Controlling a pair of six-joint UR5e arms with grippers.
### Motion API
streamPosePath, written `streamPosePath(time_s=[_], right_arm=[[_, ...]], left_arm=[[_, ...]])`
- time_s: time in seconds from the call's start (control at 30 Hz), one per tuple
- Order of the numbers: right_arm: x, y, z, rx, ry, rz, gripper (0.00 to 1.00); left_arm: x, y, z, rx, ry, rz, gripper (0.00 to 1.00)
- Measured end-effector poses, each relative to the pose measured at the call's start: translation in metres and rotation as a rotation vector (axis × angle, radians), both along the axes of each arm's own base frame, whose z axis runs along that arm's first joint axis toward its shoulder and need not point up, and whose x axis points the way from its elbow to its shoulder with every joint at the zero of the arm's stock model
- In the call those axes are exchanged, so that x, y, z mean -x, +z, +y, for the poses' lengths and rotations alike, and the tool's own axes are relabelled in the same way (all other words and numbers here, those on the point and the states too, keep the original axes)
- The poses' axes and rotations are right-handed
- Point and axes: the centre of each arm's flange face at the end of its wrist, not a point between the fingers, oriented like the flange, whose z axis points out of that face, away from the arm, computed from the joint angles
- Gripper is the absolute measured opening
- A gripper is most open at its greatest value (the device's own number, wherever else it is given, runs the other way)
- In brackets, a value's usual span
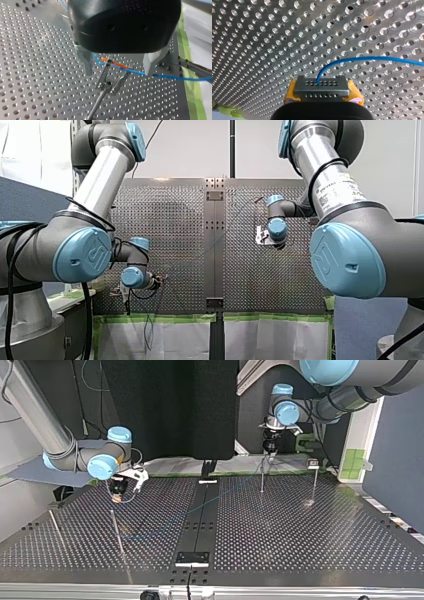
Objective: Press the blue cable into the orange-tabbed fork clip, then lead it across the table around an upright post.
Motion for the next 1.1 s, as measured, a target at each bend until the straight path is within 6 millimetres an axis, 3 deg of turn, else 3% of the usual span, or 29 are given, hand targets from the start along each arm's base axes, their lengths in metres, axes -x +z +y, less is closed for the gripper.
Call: streamPosePath(time_s=[0.9,1.1], right_arm=[[-0.001,-0.002,-0.001,0.004,0.002,-0.002,0.0],[-0.003,-0.013,0.0,-0.009,0.006,0.003,0.0]], left_arm=[[0.003,-0.003,0.003,0.058,0.012,0.046,1.0],[0.004,-0.003,0.003,0.058,0.014,0.047,1.0]])
